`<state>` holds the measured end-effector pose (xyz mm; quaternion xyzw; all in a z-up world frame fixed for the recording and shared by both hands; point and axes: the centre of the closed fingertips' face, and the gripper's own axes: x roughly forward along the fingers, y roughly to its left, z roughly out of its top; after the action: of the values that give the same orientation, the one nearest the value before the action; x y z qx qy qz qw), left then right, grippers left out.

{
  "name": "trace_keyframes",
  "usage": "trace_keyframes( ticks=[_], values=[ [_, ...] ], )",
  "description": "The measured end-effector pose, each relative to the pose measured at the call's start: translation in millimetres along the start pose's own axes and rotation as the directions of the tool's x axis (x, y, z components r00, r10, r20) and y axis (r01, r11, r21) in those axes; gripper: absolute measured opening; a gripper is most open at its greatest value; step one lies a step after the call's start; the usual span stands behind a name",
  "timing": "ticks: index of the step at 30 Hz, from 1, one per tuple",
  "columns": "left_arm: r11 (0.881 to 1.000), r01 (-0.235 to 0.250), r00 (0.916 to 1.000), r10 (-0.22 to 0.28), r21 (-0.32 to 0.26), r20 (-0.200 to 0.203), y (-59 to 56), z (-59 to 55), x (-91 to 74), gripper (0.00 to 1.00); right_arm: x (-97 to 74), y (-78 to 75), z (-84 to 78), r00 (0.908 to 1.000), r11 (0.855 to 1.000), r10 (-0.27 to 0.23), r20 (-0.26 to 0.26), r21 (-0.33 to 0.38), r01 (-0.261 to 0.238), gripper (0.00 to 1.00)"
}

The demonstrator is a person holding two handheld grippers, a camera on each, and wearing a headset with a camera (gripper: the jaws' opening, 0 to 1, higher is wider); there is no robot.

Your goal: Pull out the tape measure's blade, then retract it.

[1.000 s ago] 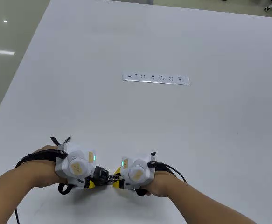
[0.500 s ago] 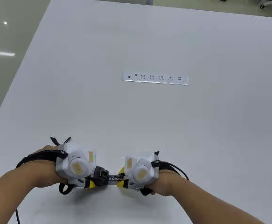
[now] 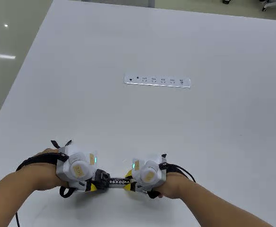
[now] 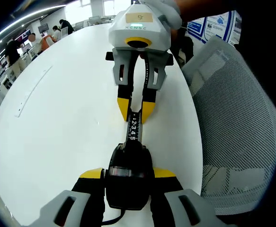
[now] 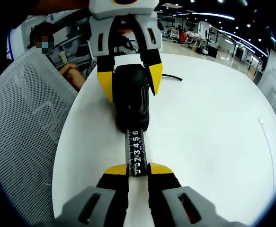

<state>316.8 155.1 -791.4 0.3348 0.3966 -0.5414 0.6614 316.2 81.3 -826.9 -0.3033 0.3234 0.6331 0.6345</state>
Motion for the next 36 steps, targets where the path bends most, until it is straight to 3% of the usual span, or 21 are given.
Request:
trace_keyframes(
  ticks=[36],
  values=[
    [1.0, -0.006, 0.9999, 0.006, 0.005, 0.012, 0.2, 0.6, -0.8, 0.33, -22.8, -2.4, -25.9, 0.9997, 0.999, -0.015, -0.017, 0.032, 0.016, 0.13]
  ],
)
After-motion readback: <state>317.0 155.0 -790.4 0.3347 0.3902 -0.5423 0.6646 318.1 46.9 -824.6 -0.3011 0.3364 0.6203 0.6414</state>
